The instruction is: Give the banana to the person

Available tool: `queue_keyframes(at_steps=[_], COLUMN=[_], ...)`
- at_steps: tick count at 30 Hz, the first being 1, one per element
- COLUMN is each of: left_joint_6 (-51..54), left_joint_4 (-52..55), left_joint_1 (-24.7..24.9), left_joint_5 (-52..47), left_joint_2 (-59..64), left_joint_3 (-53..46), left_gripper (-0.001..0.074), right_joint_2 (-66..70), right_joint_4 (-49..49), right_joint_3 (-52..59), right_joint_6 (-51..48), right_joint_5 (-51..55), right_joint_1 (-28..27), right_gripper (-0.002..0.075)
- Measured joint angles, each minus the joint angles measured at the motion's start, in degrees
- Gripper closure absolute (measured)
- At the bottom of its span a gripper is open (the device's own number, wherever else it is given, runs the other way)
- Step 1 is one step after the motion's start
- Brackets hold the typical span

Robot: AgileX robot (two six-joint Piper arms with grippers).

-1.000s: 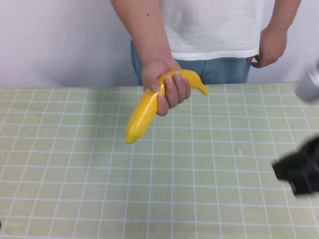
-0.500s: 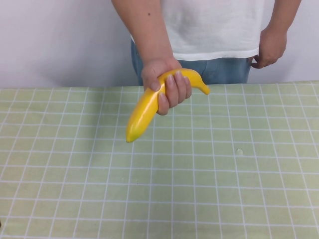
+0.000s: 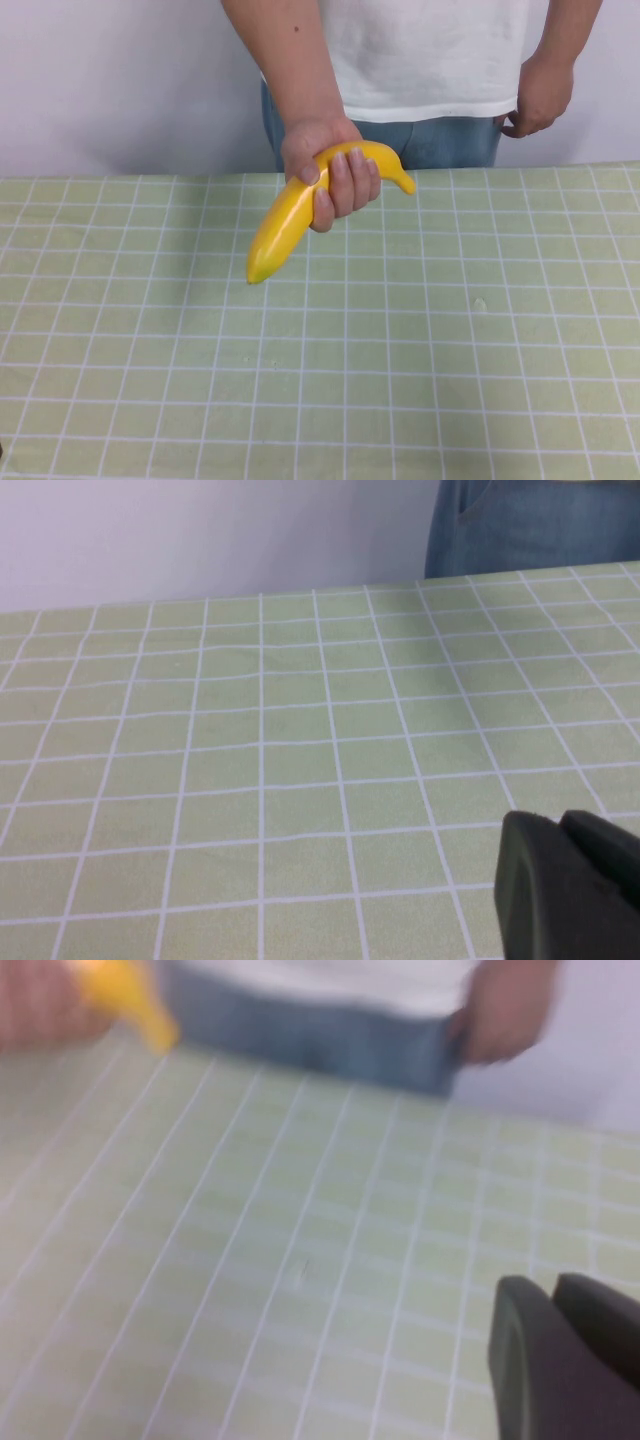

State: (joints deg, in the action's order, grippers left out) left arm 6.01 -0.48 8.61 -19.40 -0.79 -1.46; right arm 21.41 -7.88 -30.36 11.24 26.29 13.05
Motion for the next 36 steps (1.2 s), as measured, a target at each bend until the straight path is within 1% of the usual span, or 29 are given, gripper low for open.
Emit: queue_keyframes(at_steps=[2,6,10,14,15,16,20,36], left_joint_6=[0.0,0.0,0.0,0.0,0.0,0.0,0.0,0.0], left_joint_4=[0.0,0.0,0.0,0.0,0.0,0.0,0.0,0.0], left_joint_1=[0.0,0.0,0.0,0.0,0.0,0.0,0.0,0.0], left_joint_5=[0.0,0.0,0.0,0.0,0.0,0.0,0.0,0.0], left_joint_2=[0.0,0.0,0.0,0.0,0.0,0.0,0.0,0.0], left_joint_3=[0.0,0.0,0.0,0.0,0.0,0.0,0.0,0.0], left_gripper=[0.0732,0.0732,0.0732,0.0732,0.0732,0.0732,0.0732,0.0732], right_joint_2=[-5.0,-15.2,-23.3,-22.9,-23.1,-23.2,-23.2,-23.2], right_joint_4=[2.2,1.1,1.1,2.8,2.8,2.0,1.0,0.2], right_joint_3=[5.4,16.1,24.8,31.5,32.3,32.0,32.1,32.1], right_joint_6=[0.0,-0.1,-0.1,0.0,-0.5,-2.3,-9.0,-7.2], right_joint_5=[-3.6,-10.3,-13.4,-16.2,-15.4,-11.2,-8.3,-7.8], right_joint_1=[-4.0,-10.3,-14.3,-16.9,-17.3,-17.6,-18.1,-18.1], right_gripper=[0.0733,0.0733,0.0733,0.0733,0.0733,0.0733,0.0733,0.0733])
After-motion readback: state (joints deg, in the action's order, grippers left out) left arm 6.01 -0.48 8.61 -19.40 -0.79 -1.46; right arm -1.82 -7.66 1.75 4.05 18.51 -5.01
